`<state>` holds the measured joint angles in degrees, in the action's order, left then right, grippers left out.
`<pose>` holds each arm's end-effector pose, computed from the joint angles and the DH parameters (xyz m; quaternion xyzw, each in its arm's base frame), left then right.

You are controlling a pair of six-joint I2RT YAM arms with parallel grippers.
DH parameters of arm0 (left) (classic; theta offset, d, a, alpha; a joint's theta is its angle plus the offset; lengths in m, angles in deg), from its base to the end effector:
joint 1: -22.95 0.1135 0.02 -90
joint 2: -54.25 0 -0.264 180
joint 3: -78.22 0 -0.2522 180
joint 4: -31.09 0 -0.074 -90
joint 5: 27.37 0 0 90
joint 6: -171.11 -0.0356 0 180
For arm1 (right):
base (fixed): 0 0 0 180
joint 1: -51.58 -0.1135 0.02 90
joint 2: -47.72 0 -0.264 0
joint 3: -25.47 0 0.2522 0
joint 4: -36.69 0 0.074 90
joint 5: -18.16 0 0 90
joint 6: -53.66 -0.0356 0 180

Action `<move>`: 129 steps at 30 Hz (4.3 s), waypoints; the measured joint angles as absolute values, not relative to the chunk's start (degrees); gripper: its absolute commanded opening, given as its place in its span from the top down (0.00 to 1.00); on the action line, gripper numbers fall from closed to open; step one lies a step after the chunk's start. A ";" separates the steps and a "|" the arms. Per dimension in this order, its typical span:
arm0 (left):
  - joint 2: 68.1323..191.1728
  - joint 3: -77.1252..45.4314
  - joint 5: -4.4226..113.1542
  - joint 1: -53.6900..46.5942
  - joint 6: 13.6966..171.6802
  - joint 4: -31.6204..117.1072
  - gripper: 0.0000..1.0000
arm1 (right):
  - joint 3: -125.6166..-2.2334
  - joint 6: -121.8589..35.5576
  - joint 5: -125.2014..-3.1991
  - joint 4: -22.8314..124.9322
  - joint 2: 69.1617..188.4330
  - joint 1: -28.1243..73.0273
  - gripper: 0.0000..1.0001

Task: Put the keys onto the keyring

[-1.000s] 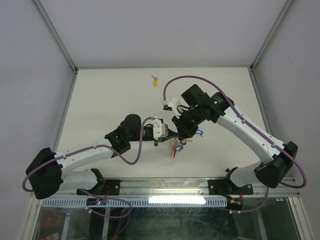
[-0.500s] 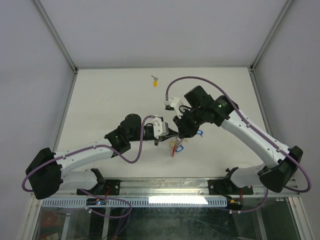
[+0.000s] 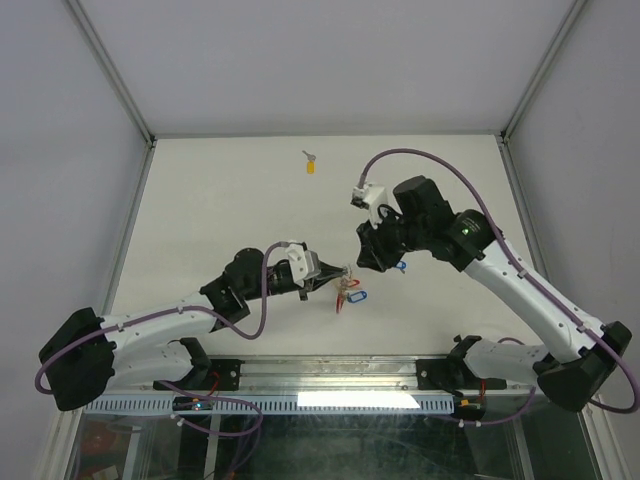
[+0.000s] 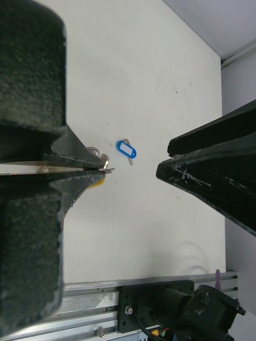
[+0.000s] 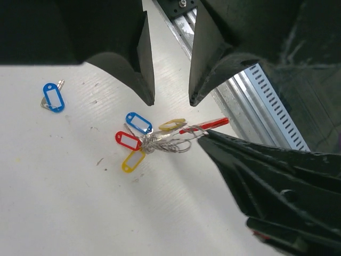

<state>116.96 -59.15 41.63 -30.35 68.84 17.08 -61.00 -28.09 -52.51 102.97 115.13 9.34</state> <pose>0.1347 -0.2020 0.2502 0.4983 0.5487 -0.3573 0.5683 0.1624 0.1634 0.3606 -0.4469 0.8041 0.2546 0.2981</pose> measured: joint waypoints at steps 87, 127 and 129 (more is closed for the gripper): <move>116.92 -70.37 45.63 -30.35 87.68 -17.63 1.00 | -17.02 -39.19 -18.85 20.57 102.59 16.18 1.00; 121.62 -54.59 70.68 -40.62 73.05 8.44 0.29 | -66.51 -53.24 -71.26 102.27 117.43 13.08 1.00; 121.71 -54.37 73.37 -42.08 71.72 8.16 0.28 | -66.48 -56.74 -72.90 102.03 117.41 13.08 1.00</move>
<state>121.71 -54.37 73.37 -42.08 71.72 8.16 -66.48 -56.74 -72.90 102.03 117.41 13.08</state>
